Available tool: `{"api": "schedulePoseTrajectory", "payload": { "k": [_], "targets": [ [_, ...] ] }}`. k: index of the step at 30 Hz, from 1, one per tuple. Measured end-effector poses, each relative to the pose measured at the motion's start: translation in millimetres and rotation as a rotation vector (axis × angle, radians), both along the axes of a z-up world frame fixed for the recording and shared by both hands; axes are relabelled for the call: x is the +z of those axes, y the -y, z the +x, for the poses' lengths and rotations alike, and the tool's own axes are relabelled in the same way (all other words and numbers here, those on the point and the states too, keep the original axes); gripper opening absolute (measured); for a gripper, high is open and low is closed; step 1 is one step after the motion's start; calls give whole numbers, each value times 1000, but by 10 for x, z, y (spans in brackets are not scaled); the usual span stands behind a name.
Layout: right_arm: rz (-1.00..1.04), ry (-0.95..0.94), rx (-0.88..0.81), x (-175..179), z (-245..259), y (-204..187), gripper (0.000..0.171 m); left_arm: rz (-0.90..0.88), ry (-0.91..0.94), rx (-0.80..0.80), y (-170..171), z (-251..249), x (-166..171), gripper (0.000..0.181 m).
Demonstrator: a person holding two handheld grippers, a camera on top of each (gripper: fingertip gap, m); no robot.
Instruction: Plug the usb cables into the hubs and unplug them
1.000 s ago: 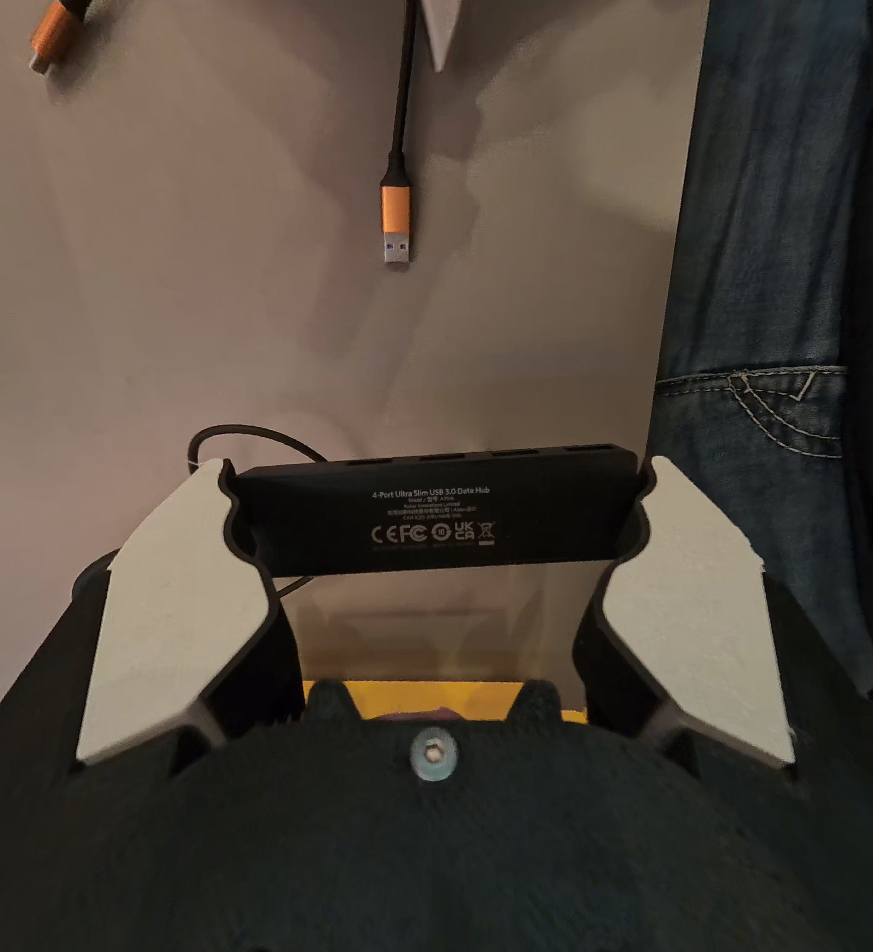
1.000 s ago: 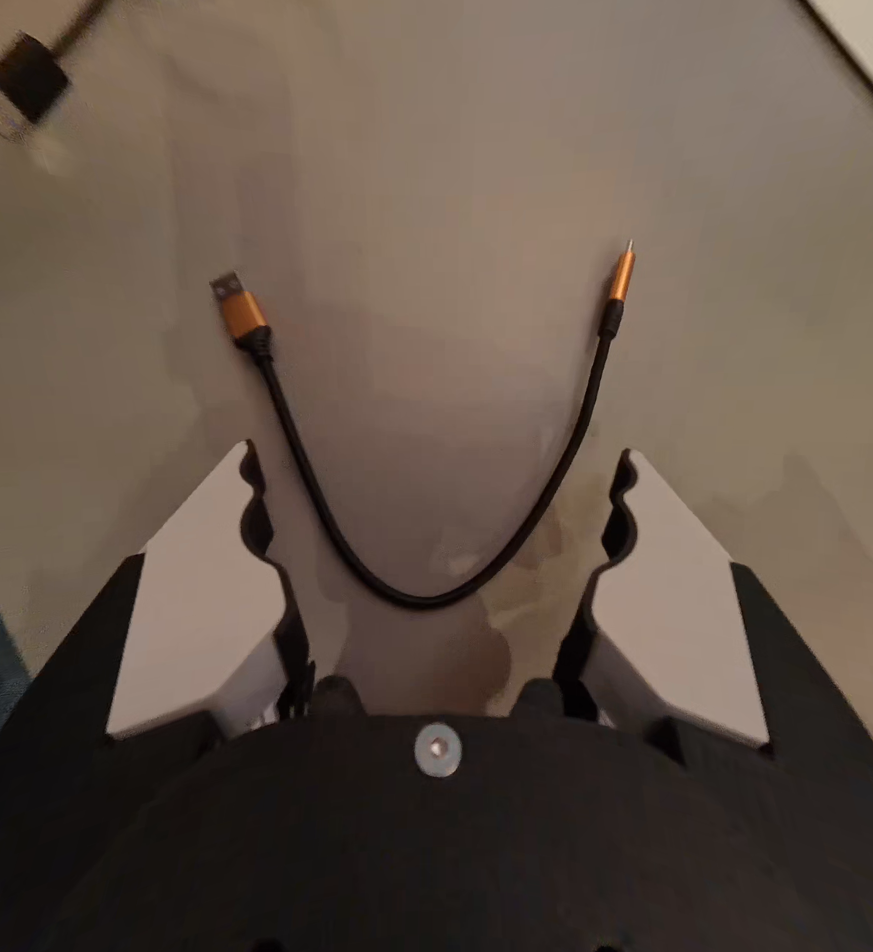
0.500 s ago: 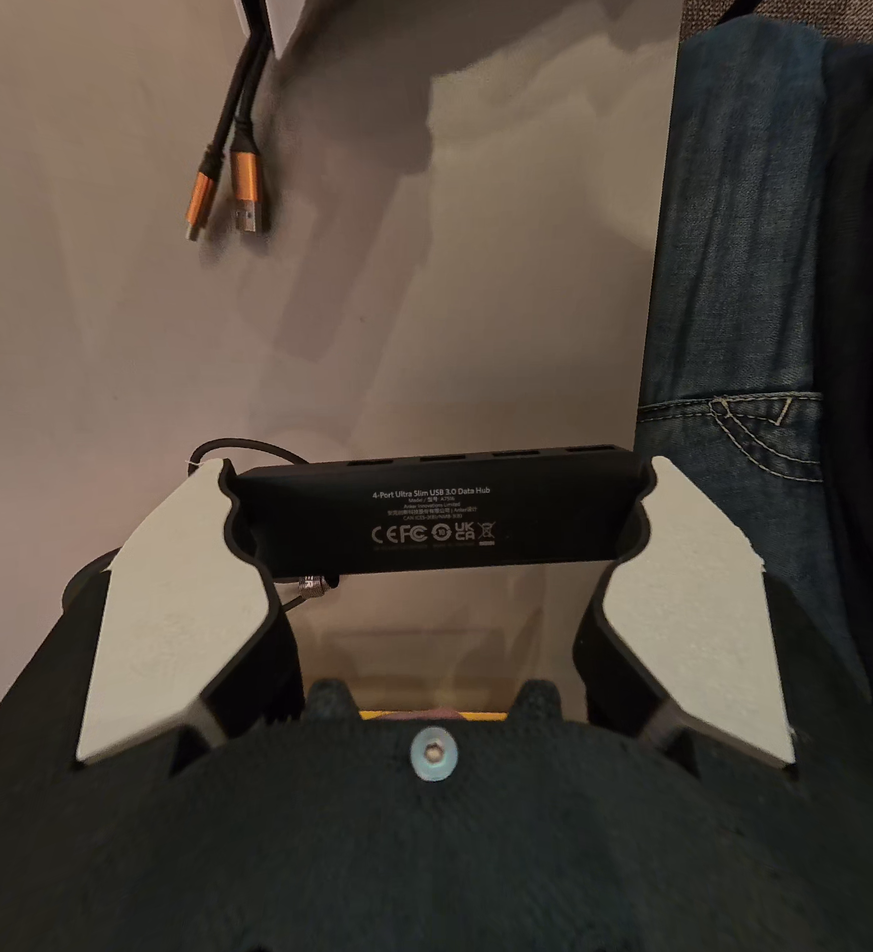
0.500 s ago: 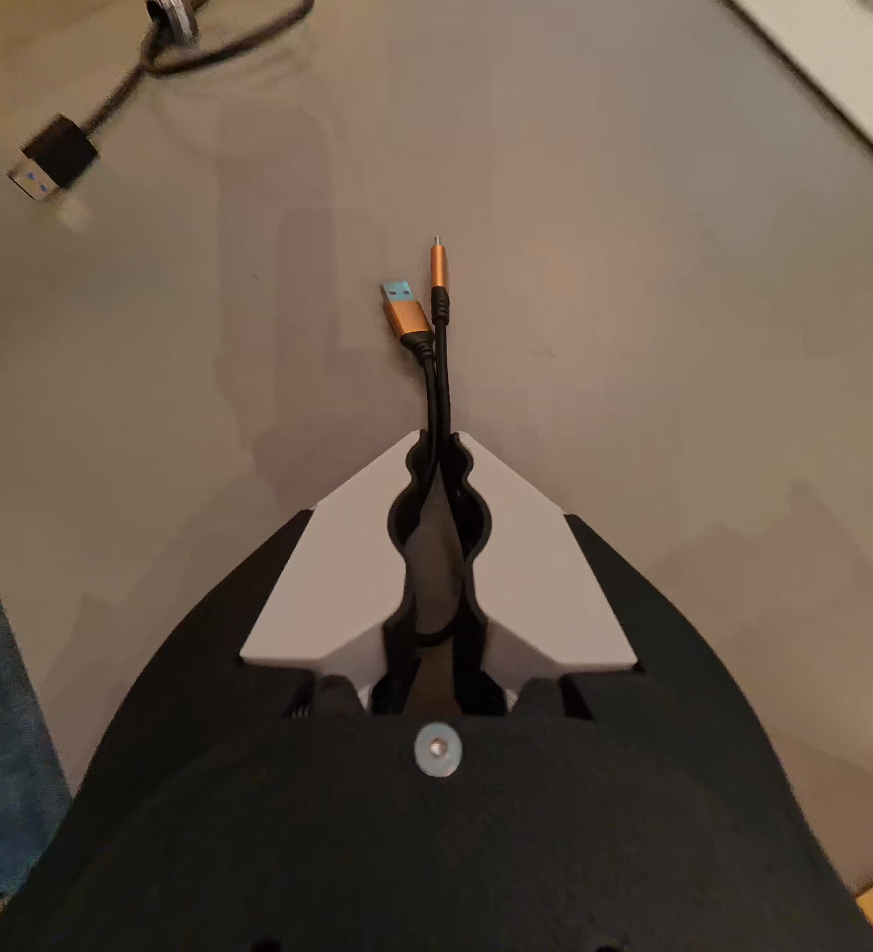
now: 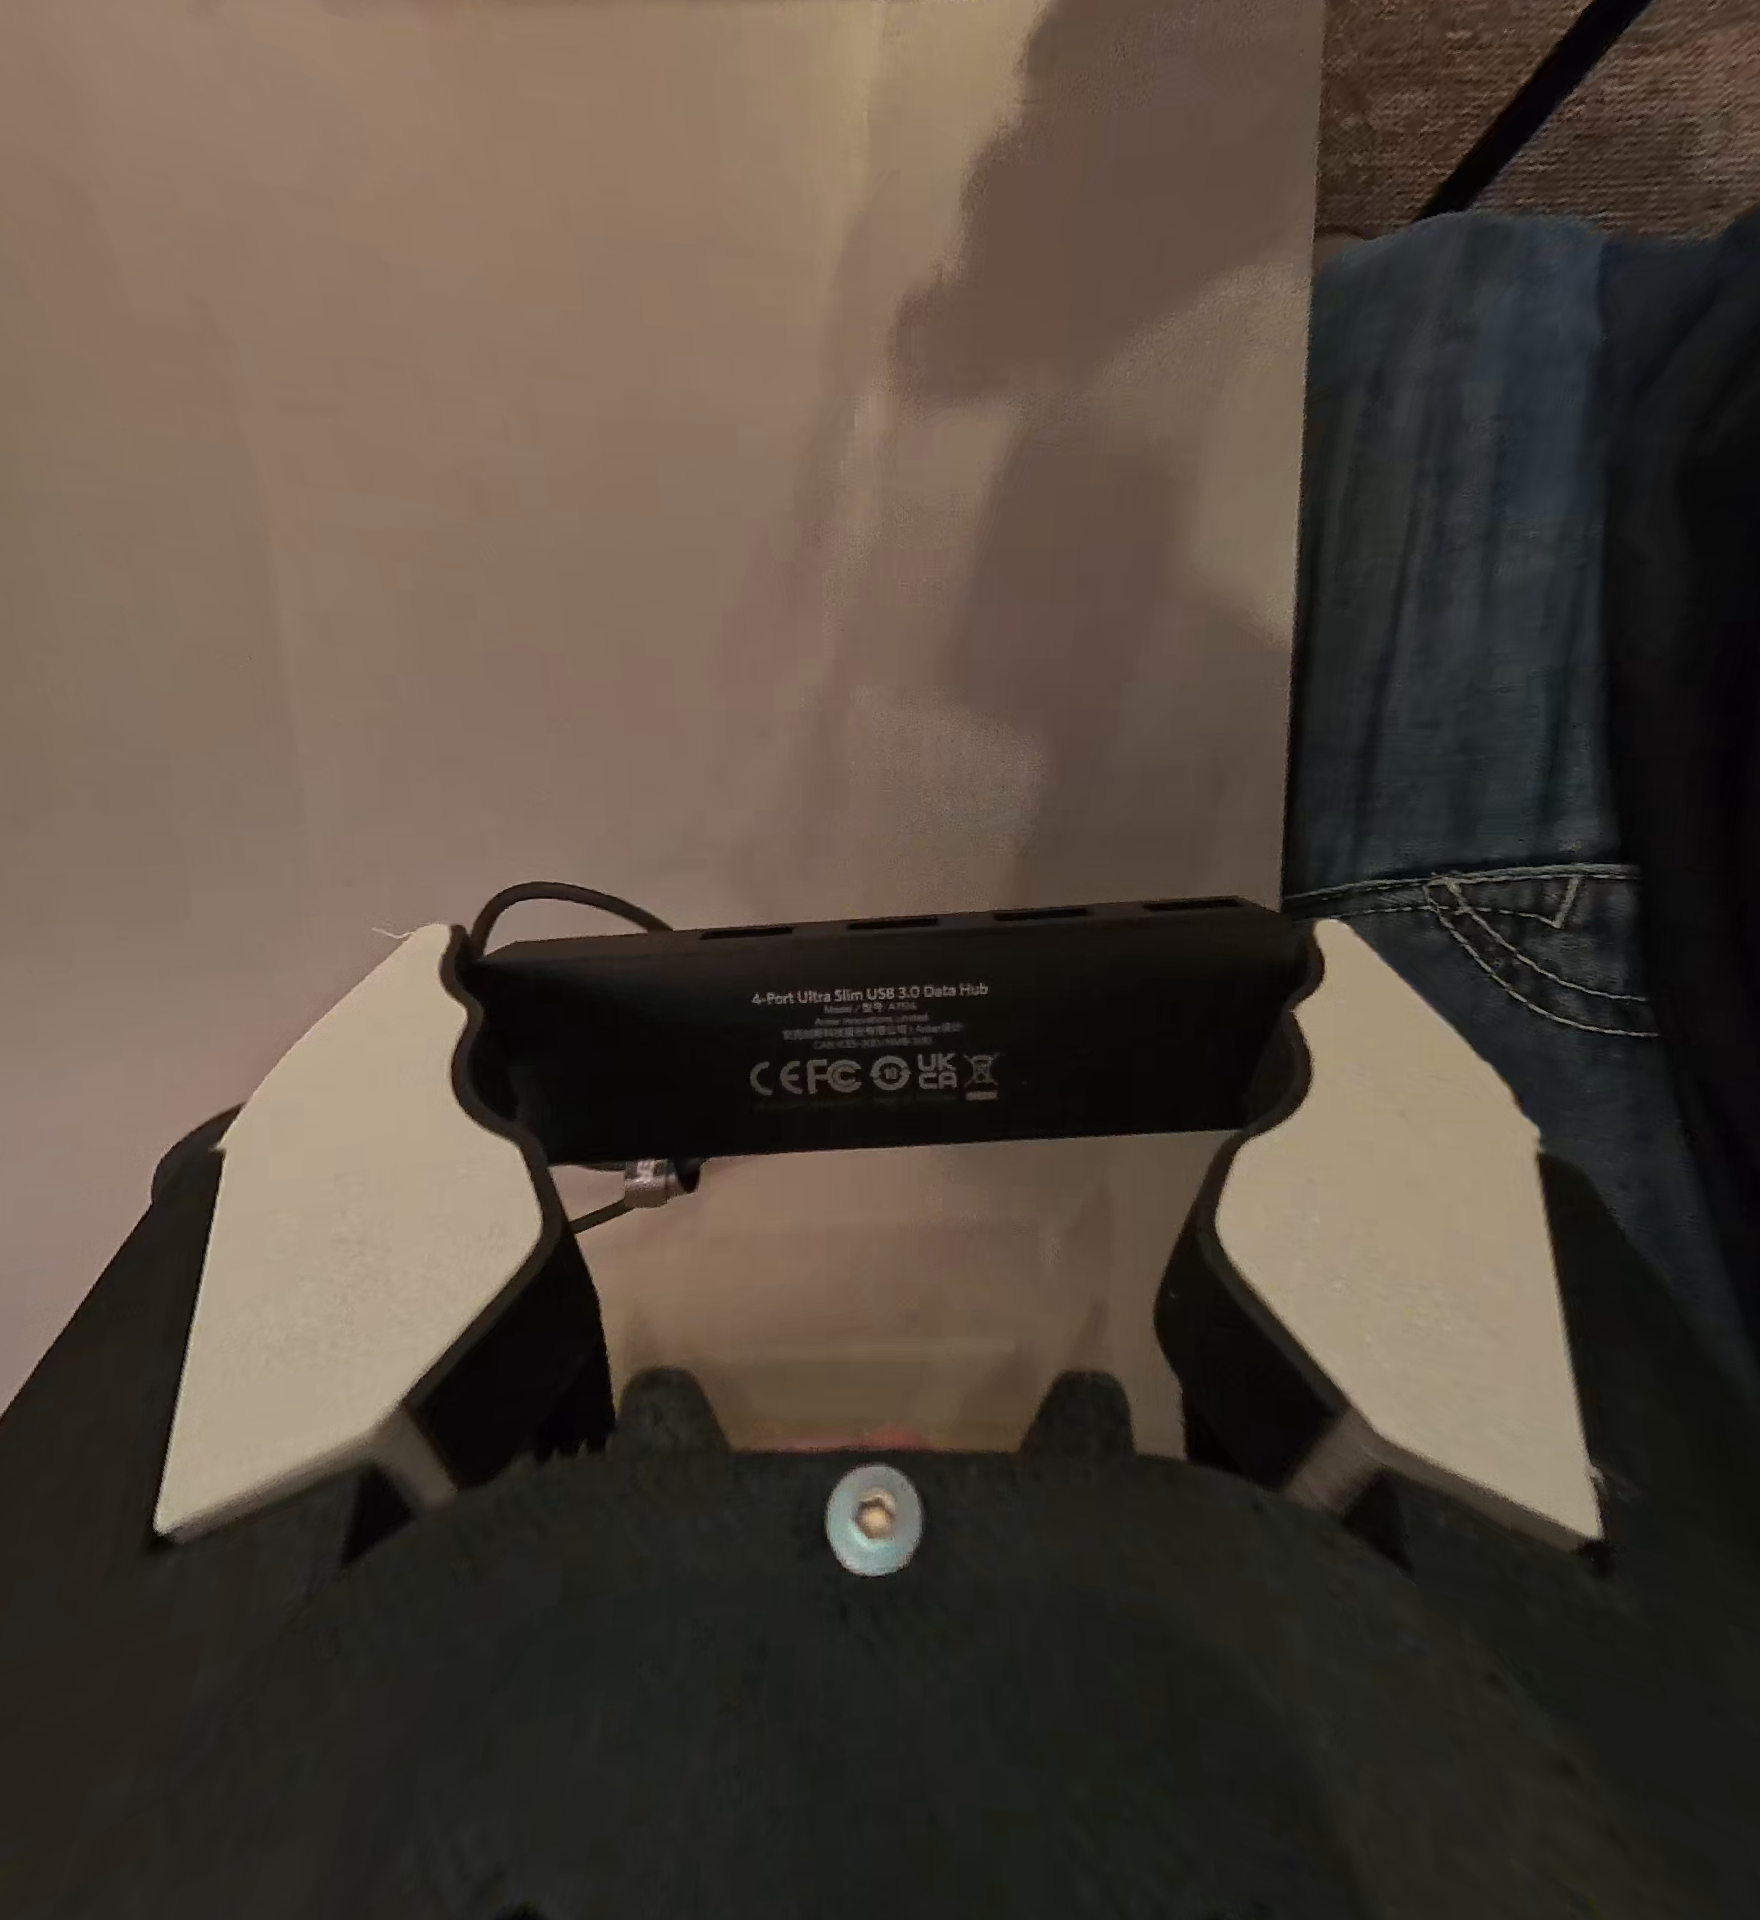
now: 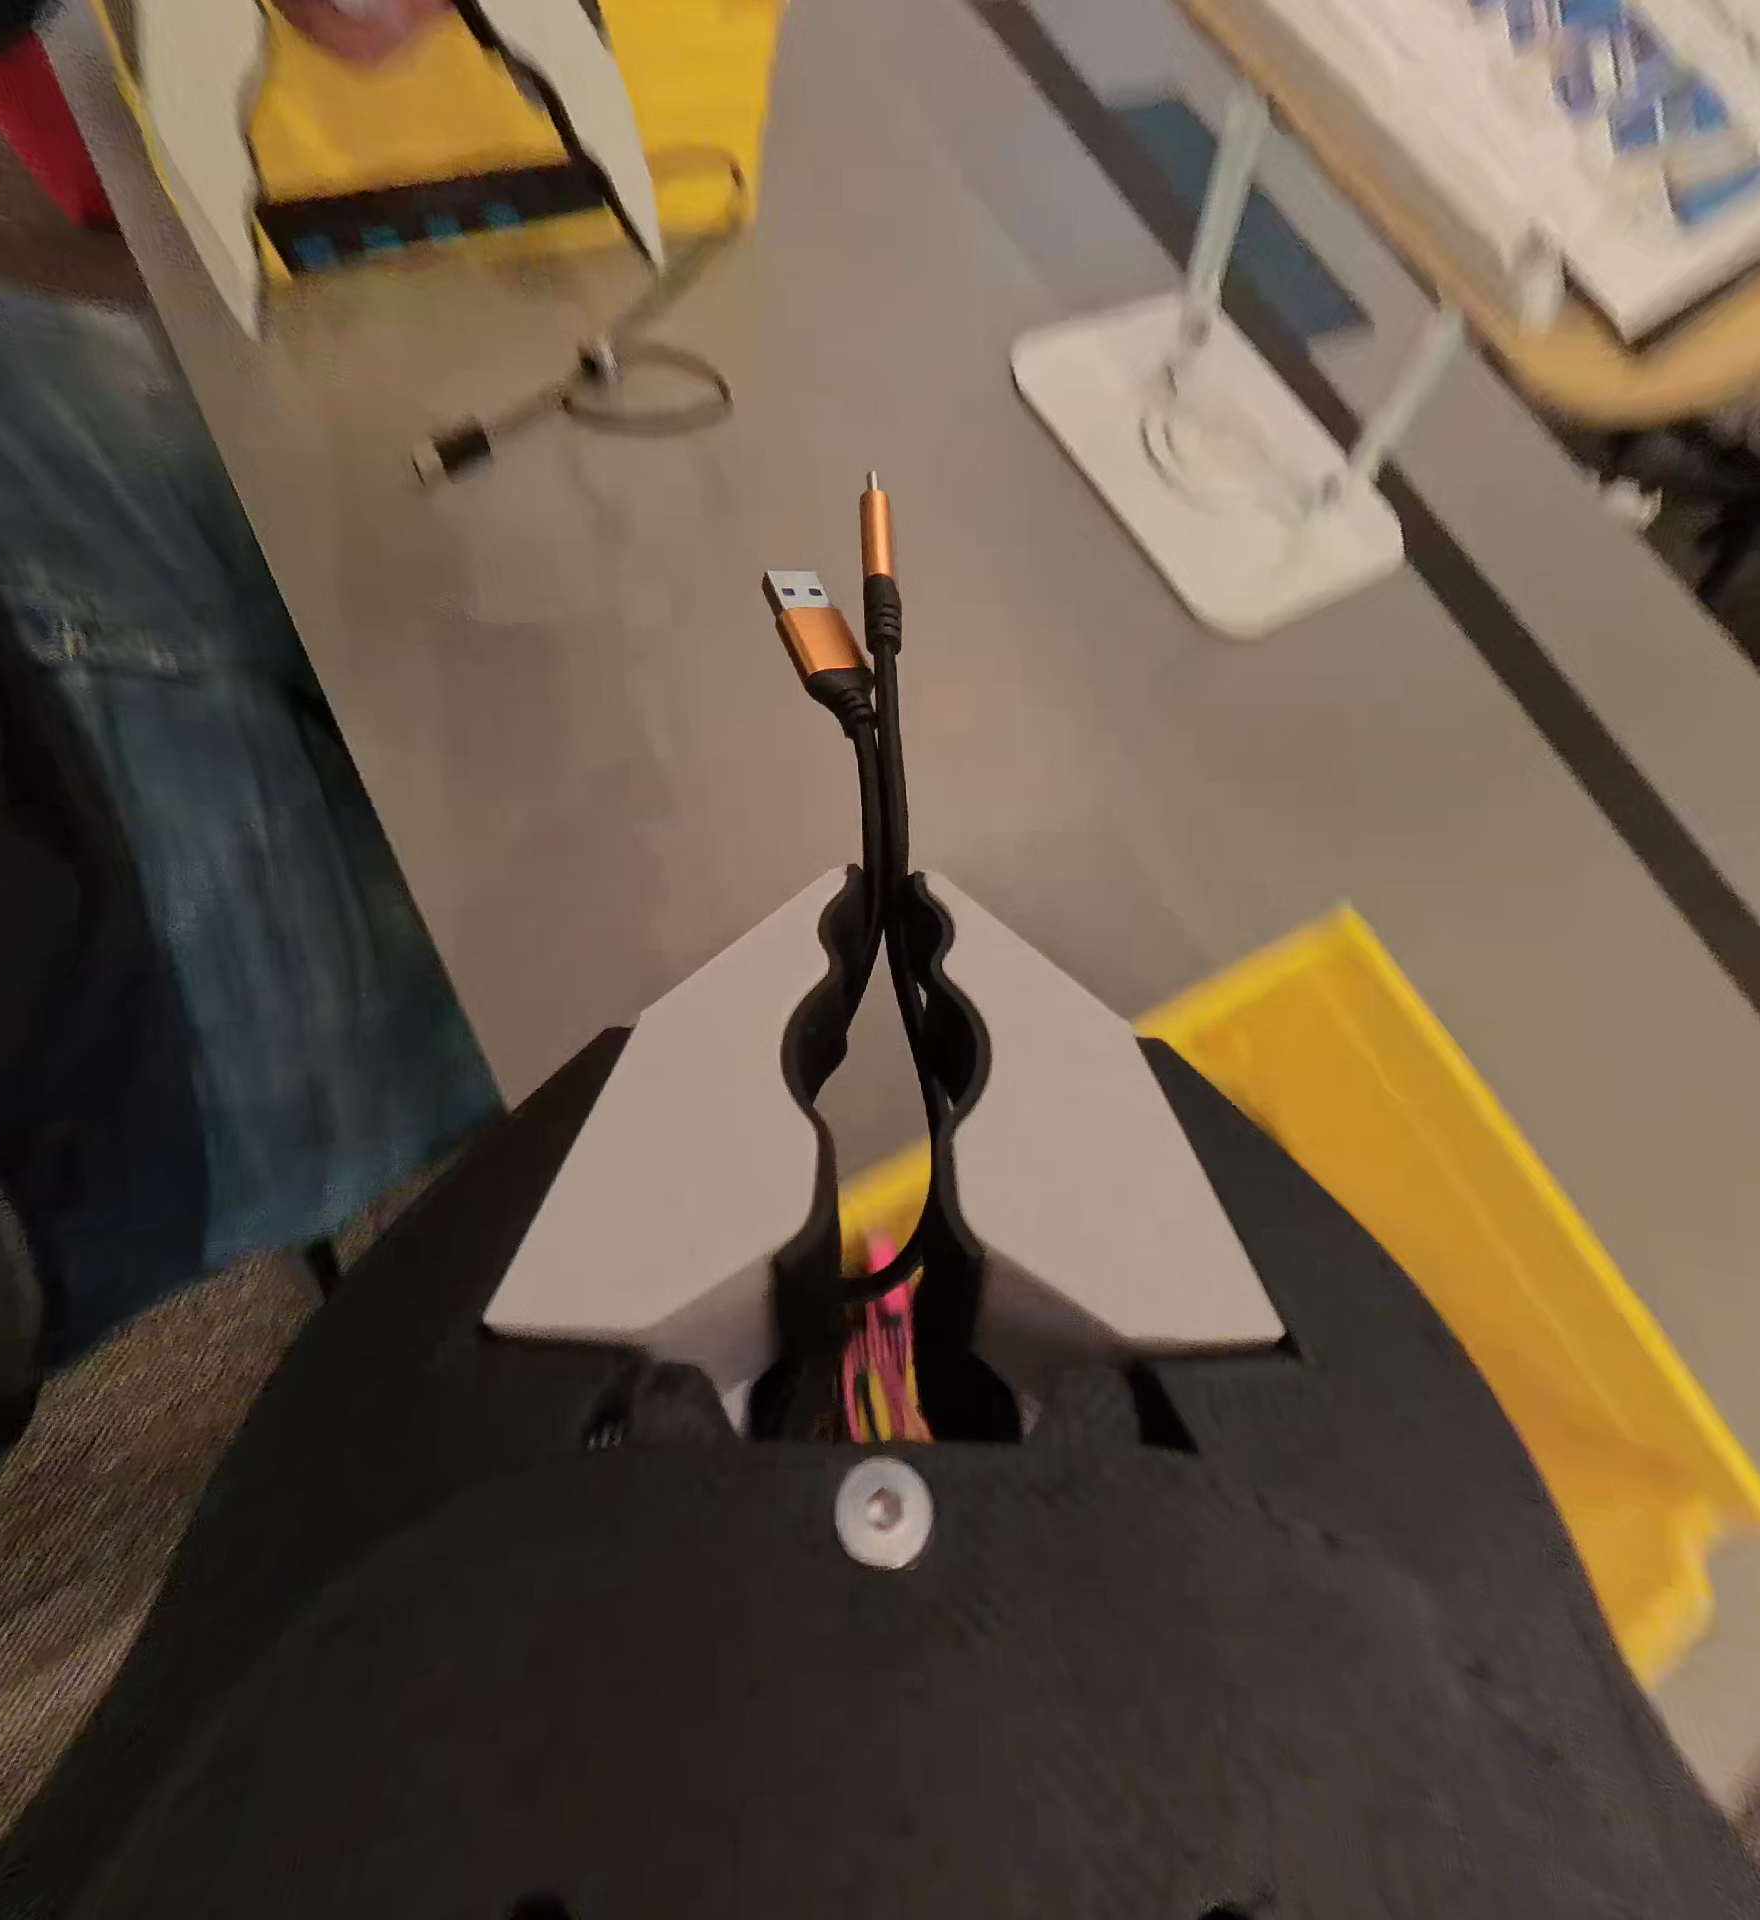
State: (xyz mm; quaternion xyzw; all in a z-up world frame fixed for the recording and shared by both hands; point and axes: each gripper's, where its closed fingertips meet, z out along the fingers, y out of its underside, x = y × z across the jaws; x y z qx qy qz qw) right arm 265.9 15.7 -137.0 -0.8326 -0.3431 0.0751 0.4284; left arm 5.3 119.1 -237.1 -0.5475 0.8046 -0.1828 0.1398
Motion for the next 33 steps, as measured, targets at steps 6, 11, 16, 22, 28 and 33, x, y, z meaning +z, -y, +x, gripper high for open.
{"api": "schedulePoseTrajectory", "payload": {
  "k": [6,11,16,22,28,33],
  "targets": [
    [-239,202,-121,-641,1172,846,5,41,1,2,-38,41,-2,137],
    [-445,274,-167,-1278,1466,941,26,45,15,0,-4,128,48,137],
    [-380,276,-270,-969,1497,847,53,48,78,1,39,240,198,137],
    [12,-90,-53,112,15,219,52,87,206,-6,52,457,472,137],
    [-196,-506,139,-59,-1484,-450,50,241,269,-63,207,700,616,137],
    [-331,-815,300,-66,-2086,-683,42,397,284,-123,347,821,624,137]
  ]
}}
